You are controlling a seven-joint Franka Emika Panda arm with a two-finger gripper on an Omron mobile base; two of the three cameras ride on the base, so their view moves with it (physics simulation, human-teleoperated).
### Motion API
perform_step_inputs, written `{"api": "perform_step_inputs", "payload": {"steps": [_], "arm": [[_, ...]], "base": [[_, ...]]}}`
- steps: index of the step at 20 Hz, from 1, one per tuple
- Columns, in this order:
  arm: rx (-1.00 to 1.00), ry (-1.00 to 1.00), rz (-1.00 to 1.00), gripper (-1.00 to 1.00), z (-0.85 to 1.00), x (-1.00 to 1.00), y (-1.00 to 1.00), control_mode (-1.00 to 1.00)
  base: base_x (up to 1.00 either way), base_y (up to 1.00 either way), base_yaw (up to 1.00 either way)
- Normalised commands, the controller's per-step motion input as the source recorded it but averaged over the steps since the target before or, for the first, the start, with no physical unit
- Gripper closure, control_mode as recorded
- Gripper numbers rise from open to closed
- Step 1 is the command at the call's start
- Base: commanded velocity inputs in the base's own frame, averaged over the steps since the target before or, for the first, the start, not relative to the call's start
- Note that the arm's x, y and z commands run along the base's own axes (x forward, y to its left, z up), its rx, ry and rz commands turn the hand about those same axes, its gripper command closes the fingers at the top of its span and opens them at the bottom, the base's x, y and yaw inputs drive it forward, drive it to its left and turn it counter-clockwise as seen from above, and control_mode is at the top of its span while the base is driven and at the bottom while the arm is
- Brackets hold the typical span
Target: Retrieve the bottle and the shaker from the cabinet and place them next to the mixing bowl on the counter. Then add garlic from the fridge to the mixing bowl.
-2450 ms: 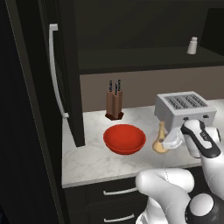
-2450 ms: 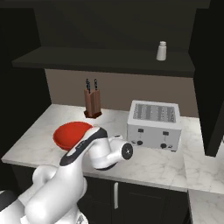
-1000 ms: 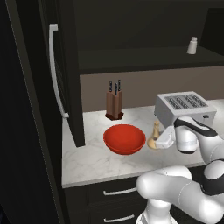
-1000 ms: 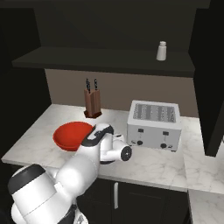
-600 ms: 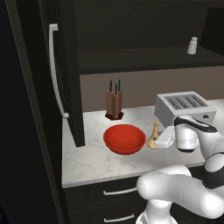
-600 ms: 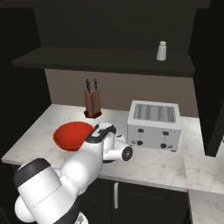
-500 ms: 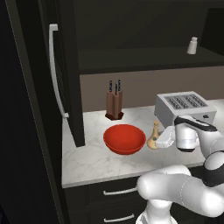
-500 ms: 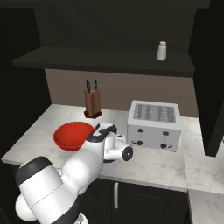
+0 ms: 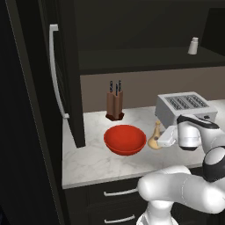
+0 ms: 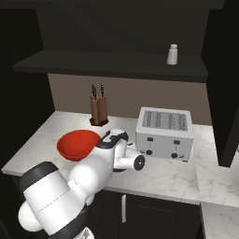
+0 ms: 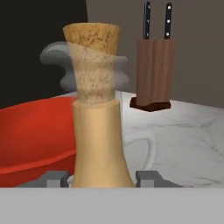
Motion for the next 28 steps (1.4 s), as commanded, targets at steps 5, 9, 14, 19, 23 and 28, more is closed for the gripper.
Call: {"api": "perform_step_inputs", "payload": {"steps": [5, 9, 14, 19, 23, 28], "arm": [[0.0, 0.0, 0.0, -1.0, 0.0, -0.02, 0.0, -1.0], [0.0, 0.0, 0.0, -1.0, 0.0, -0.18, 0.0, -1.0], [0.0, 0.0, 0.0, -1.0, 0.0, -0.24, 0.0, -1.0], [0.0, 0.0, 0.0, -1.0, 0.56, -0.16, 0.0, -1.0], [0.02, 0.0, 0.0, -1.0, 0.99, -0.02, 0.0, -1.0], [0.05, 0.1, -0.02, -1.0, 0.7, -0.4, 0.0, -1.0]], "base": [[0.0, 0.0, 0.0], [0.0, 0.0, 0.0], [0.0, 0.0, 0.0], [0.0, 0.0, 0.0], [0.0, 0.0, 0.0], [0.0, 0.0, 0.0]]}}
